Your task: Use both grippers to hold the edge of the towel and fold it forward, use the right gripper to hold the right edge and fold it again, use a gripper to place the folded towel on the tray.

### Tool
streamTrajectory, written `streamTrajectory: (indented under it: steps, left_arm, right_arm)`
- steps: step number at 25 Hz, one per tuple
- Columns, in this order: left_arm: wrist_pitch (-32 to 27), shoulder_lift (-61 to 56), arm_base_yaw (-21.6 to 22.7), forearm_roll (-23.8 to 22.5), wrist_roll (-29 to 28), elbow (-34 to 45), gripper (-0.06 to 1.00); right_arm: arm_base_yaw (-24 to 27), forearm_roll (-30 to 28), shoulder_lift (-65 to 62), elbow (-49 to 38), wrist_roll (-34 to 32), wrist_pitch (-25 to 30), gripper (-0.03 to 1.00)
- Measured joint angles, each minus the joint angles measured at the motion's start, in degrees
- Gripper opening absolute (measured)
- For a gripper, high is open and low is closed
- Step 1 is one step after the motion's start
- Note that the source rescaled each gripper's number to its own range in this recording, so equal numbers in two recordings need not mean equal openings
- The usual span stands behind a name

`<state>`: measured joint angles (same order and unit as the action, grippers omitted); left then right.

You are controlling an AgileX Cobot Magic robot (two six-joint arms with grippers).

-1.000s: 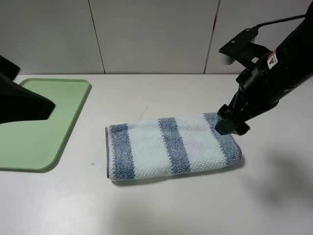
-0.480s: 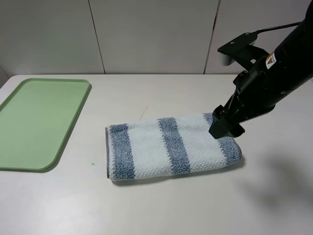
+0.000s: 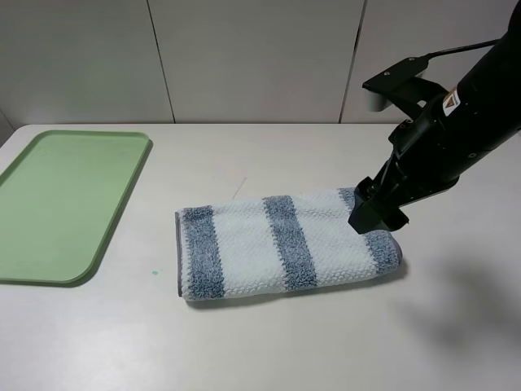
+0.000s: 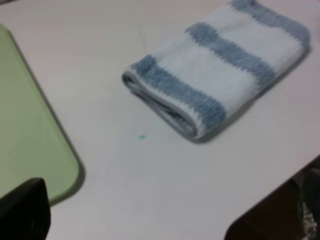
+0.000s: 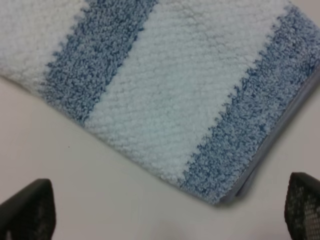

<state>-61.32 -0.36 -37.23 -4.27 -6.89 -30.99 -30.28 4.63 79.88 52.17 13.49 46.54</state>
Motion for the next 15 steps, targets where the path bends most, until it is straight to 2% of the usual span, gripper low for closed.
streamTrajectory:
  steps: [9, 15]
  left_arm:
    - [0.4, -0.1, 0.0, -1.2, -0.6, 2.5, 1.00]
    - [0.4, -0.1, 0.3, -1.2, -0.6, 2.5, 0.99]
  right_arm:
    - [0.0, 0.9, 0.0, 0.0, -0.1, 0.0, 1.00]
    - [0.0, 0.9, 0.0, 0.0, -6.7, 0.0, 1.00]
